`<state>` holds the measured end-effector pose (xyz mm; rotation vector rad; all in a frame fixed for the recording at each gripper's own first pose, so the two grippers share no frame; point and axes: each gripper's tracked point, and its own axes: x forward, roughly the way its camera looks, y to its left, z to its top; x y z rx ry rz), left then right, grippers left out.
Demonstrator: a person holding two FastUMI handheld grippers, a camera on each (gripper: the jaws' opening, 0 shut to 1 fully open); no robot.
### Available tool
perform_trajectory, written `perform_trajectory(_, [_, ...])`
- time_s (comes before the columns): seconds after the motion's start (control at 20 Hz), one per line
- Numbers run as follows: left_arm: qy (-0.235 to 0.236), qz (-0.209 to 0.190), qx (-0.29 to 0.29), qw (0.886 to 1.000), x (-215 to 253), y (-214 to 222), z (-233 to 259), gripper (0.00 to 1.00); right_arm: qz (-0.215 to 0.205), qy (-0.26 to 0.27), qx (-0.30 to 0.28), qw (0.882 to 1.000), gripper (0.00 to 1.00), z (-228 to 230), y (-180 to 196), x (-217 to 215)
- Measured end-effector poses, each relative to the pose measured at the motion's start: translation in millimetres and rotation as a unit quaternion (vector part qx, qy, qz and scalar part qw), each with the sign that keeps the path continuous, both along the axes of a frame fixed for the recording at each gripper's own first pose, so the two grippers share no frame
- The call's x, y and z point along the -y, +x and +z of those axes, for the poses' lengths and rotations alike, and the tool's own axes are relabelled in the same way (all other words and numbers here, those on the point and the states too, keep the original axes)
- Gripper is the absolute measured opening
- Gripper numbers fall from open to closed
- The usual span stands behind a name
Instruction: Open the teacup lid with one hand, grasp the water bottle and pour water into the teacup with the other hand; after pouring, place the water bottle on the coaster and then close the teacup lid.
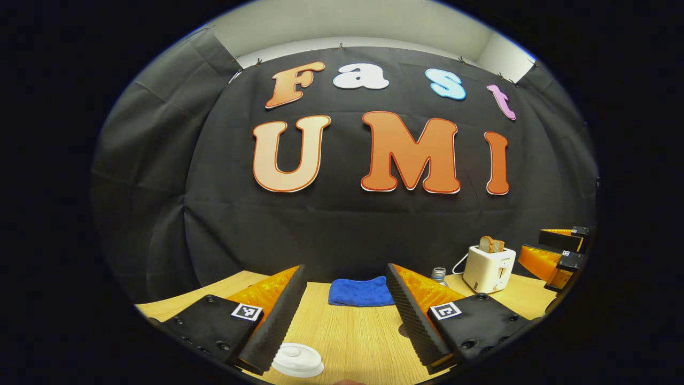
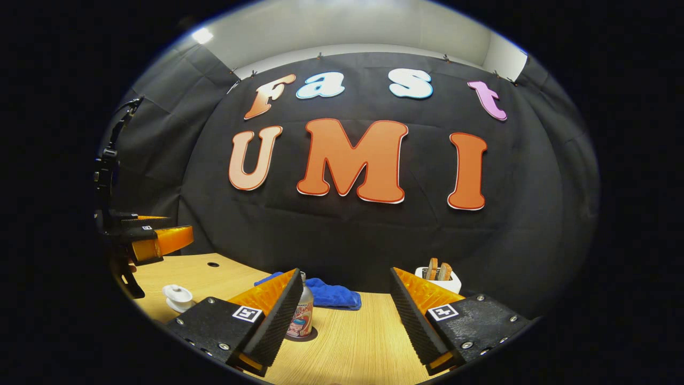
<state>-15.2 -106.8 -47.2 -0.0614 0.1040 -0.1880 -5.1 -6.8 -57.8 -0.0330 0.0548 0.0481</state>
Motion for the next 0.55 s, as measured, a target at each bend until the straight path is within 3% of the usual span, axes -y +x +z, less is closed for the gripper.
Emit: perform_trajectory(0.55, [-0.007, 0.002, -0.003, 1.0, -0.3, -4.4, -0.3, 1.0, 0.003, -0.004, -0.004, 1.0, 0.97, -2.4, -2.2, -0.4])
